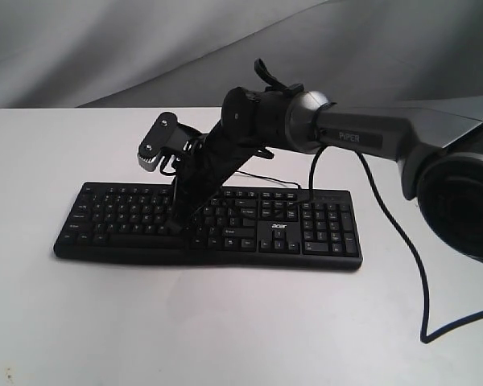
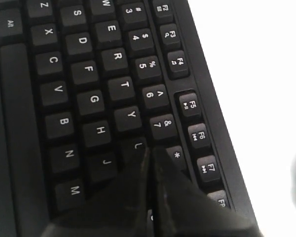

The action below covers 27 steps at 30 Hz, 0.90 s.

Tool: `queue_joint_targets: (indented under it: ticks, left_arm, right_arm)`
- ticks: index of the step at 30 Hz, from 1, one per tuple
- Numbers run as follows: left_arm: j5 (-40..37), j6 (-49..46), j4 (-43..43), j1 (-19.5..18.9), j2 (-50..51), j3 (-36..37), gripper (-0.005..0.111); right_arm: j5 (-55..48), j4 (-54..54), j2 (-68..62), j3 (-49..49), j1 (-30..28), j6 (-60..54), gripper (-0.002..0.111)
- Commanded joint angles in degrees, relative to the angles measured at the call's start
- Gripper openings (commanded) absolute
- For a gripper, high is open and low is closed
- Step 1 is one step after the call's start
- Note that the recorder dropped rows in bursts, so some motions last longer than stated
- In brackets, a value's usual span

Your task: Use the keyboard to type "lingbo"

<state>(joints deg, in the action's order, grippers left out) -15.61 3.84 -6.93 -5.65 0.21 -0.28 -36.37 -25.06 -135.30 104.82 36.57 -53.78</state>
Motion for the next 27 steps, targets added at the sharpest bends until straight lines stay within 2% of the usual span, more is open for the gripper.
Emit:
queue_joint_targets:
  ticks: [1, 27]
  left_arm:
    - [0.39, 0.12, 0.21, -0.06, -0.21, 0.28, 0.001]
    - [0.39, 0.12, 0.21, -0.06, -0.21, 0.28, 0.001]
  right_arm:
    - [0.18, 0.41, 0.10, 0.27, -0.03, 0.41, 0.000]
    - [0.27, 1.14, -1.15, 0.27, -0.03, 0.41, 0.000]
